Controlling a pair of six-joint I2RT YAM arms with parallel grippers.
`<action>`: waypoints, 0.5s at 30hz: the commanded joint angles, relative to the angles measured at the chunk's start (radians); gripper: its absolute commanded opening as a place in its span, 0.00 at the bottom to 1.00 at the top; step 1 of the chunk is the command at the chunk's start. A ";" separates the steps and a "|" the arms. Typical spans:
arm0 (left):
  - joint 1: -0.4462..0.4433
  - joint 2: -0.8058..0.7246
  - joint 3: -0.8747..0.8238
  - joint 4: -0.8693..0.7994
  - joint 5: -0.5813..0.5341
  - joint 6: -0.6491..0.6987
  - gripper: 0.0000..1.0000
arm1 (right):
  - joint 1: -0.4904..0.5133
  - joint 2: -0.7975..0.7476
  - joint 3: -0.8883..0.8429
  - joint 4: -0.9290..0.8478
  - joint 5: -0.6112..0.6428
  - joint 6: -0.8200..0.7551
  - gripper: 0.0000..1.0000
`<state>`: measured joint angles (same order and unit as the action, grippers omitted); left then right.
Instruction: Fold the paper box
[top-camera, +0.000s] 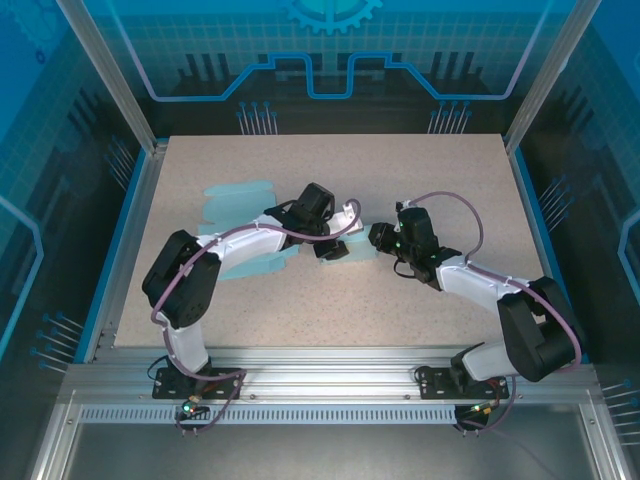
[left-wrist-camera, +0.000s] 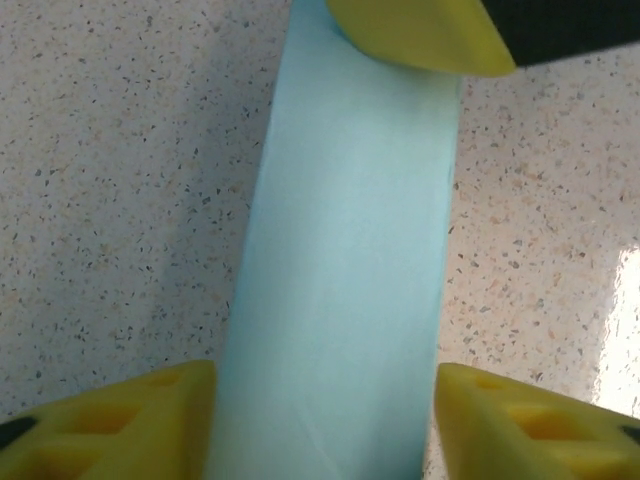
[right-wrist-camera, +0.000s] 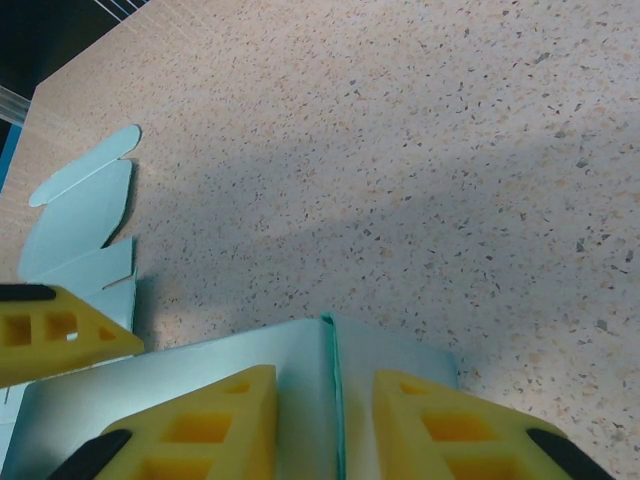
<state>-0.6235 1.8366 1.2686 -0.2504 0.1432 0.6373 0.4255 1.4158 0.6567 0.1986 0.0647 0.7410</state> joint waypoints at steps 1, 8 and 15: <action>0.008 0.014 0.028 -0.049 -0.011 0.028 0.46 | 0.010 0.071 -0.073 -0.330 0.053 -0.025 0.31; 0.001 -0.002 0.015 -0.034 -0.050 0.057 0.32 | 0.010 0.003 -0.048 -0.362 0.007 -0.040 0.33; -0.031 -0.059 -0.029 0.063 -0.133 0.129 0.32 | 0.007 -0.256 0.039 -0.548 0.074 -0.085 0.55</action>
<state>-0.6502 1.8240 1.2644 -0.2424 0.0937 0.7197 0.4263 1.2503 0.6697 -0.0940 0.0948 0.6983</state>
